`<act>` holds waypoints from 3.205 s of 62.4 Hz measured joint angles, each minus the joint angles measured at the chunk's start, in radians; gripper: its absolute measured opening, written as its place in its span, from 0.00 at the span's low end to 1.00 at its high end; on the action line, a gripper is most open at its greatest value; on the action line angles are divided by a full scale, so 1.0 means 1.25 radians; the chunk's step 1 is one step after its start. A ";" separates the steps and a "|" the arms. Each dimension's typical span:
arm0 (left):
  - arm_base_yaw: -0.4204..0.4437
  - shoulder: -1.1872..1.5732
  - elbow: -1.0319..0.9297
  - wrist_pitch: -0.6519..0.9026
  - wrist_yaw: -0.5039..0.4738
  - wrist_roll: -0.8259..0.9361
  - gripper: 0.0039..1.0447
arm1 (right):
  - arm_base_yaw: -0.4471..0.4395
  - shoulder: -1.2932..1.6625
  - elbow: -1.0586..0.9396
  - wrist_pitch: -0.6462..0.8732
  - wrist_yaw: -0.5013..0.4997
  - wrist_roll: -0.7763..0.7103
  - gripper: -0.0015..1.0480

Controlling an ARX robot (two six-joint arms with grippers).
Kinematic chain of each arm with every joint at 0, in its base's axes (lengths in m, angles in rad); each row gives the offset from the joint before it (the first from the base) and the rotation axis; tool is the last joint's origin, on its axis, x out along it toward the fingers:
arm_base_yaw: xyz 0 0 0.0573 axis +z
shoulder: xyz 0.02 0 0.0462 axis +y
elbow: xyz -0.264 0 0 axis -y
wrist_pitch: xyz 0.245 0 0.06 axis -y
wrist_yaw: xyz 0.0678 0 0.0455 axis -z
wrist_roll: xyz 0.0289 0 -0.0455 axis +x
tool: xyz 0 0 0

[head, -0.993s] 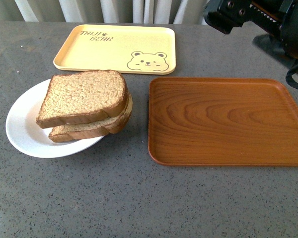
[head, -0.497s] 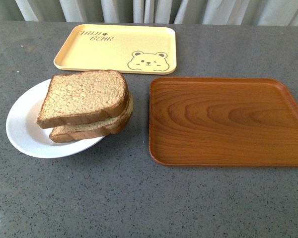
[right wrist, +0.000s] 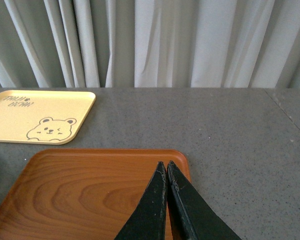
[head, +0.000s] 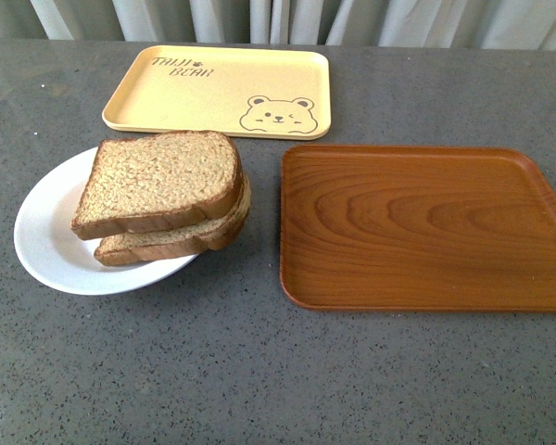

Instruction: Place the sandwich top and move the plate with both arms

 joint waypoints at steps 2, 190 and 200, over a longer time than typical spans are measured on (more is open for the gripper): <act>0.000 0.000 0.000 0.000 0.000 0.000 0.92 | -0.027 -0.027 -0.002 -0.024 -0.026 0.000 0.02; 0.092 0.532 0.113 0.046 0.239 -0.202 0.92 | -0.053 -0.653 -0.003 -0.623 -0.034 -0.002 0.91; 0.102 0.880 0.148 0.339 0.236 -0.267 0.92 | -0.053 -0.653 -0.003 -0.623 -0.034 -0.002 0.91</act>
